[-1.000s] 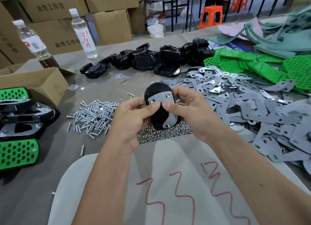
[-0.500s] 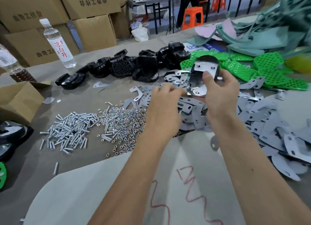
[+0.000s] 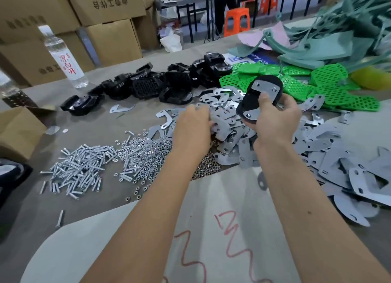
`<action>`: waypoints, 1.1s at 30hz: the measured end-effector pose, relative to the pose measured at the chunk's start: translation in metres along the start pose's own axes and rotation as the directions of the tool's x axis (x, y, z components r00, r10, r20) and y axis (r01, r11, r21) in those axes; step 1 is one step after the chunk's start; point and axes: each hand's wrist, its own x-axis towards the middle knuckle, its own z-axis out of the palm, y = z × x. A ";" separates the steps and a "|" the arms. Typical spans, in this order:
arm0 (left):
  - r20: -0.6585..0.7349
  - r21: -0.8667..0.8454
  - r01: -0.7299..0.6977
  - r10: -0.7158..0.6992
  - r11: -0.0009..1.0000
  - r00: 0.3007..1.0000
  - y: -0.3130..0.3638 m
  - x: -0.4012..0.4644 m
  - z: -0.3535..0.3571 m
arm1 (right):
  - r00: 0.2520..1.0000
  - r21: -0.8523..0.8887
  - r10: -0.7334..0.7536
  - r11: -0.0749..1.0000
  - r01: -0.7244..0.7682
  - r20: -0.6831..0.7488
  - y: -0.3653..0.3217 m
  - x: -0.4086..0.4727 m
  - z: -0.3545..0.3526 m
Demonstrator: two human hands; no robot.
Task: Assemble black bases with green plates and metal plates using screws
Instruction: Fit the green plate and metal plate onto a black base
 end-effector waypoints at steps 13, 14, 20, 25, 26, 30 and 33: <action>0.237 -0.626 0.475 -0.429 0.619 0.872 -0.014 0.019 -0.028 | 0.999 -0.054 -0.002 0.999 0.005 0.050 0.001 -0.004 0.004; 0.257 -0.648 0.469 -0.408 0.600 0.876 -0.012 0.020 -0.029 | 0.999 -0.056 -0.005 0.998 0.008 0.053 0.002 -0.003 0.004; 0.215 -0.156 0.333 -0.297 0.930 0.930 -0.015 -0.005 -0.027 | 0.990 -0.125 -0.050 0.990 0.067 0.130 0.007 -0.003 0.006; 0.243 0.041 0.232 -0.235 0.972 0.941 -0.006 -0.023 -0.025 | 0.983 -0.154 -0.058 0.984 0.086 0.176 0.011 -0.007 0.010; 0.191 0.035 0.219 -0.221 0.975 0.956 -0.005 -0.024 -0.026 | 0.982 -0.153 -0.055 0.985 0.083 0.181 0.012 -0.007 0.011; 0.137 -0.030 0.242 -0.236 0.970 0.962 -0.010 -0.026 -0.033 | 0.981 -0.130 -0.032 0.990 0.058 0.193 0.011 -0.010 0.012; 0.077 -0.211 0.350 -0.341 0.913 0.937 -0.020 -0.026 -0.041 | 0.982 -0.121 -0.024 0.991 0.047 0.185 0.009 -0.011 0.012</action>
